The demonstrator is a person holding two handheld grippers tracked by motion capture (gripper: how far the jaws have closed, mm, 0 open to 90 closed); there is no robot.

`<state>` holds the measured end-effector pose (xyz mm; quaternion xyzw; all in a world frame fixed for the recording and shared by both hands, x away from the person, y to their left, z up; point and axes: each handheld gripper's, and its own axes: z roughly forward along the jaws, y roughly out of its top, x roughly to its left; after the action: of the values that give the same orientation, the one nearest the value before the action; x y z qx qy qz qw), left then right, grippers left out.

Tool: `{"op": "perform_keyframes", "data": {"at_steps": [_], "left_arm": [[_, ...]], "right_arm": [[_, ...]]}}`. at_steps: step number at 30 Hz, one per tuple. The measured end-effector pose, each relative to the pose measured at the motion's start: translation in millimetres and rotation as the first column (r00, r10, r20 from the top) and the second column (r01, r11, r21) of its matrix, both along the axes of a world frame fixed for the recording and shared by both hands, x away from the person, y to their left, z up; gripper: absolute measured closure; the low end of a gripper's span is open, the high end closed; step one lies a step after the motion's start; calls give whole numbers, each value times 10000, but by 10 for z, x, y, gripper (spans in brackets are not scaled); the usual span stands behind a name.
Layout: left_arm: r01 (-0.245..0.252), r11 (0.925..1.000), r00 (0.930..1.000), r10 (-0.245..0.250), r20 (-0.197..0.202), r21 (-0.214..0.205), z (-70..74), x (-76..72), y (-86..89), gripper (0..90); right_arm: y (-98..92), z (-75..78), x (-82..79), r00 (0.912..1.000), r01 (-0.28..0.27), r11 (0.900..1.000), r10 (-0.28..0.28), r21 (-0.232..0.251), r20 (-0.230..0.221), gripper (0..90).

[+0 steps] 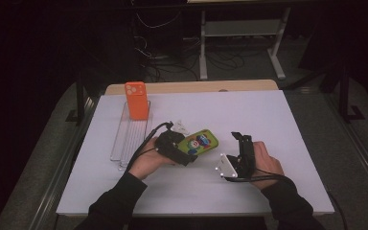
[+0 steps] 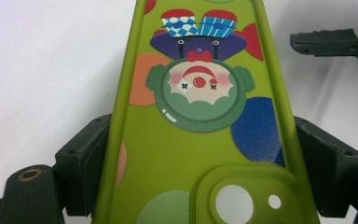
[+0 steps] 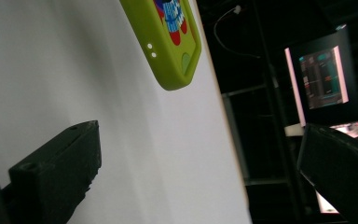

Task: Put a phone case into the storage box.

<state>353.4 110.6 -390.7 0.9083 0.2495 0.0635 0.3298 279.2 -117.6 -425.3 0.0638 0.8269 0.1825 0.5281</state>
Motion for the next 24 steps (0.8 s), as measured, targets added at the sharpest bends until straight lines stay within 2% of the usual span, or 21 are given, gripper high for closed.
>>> {"op": "perform_keyframes", "data": {"at_steps": [1,3,4,7,12,13,16,17,19,20,22,24], "left_arm": [[-9,10000,10000,9,-5,-6,0,0,0,155],[-189,9995,9998,187,-56,-238,-8,-11,-12,155],[-189,9995,9998,187,-56,-238,-8,-11,-12,155],[-191,9994,9998,190,-60,-276,-9,-9,-10,155],[-158,9995,9999,156,-74,-277,-2,-9,-7,155],[34,10000,10000,-34,-16,-46,12,2,6,155],[12,9999,10000,-12,-8,-120,14,-4,2,155],[-175,9991,9998,173,-50,-375,4,-18,-16,155],[-119,9990,9999,116,-87,-429,11,-23,-19,155],[-119,9990,9999,116,-87,-429,11,-23,-19,155],[193,9998,9998,-193,-31,-95,29,-7,0,155],[98,9994,9999,-99,-30,-332,19,-19,-16,155]], "right_arm": [[0,0,0,10000,0,10000,0,0,0,0],[19,-19,-6,9985,-95,9979,129,-639,524,0],[19,-19,-6,9985,-95,9979,129,-639,524,0],[39,-38,-6,9941,-307,9888,455,-1460,989,0],[78,-54,-26,9905,-391,9875,585,-1526,1245,0],[93,-61,-33,9908,-424,9870,615,-1549,1207,0],[133,-68,-35,9882,-531,9867,741,-1536,1343,0],[133,-68,-35,9882,-531,9867,741,-1536,1343,0],[175,-78,-28,9846,-671,9836,925,-1676,1485,0],[175,-78,-28,9846,-671,9836,925,-1676,1485,0],[217,-77,-17,9815,-688,9843,960,-1625,1656,0],[249,-86,-6,9800,-702,9834,994,-1673,1726,0]]}}
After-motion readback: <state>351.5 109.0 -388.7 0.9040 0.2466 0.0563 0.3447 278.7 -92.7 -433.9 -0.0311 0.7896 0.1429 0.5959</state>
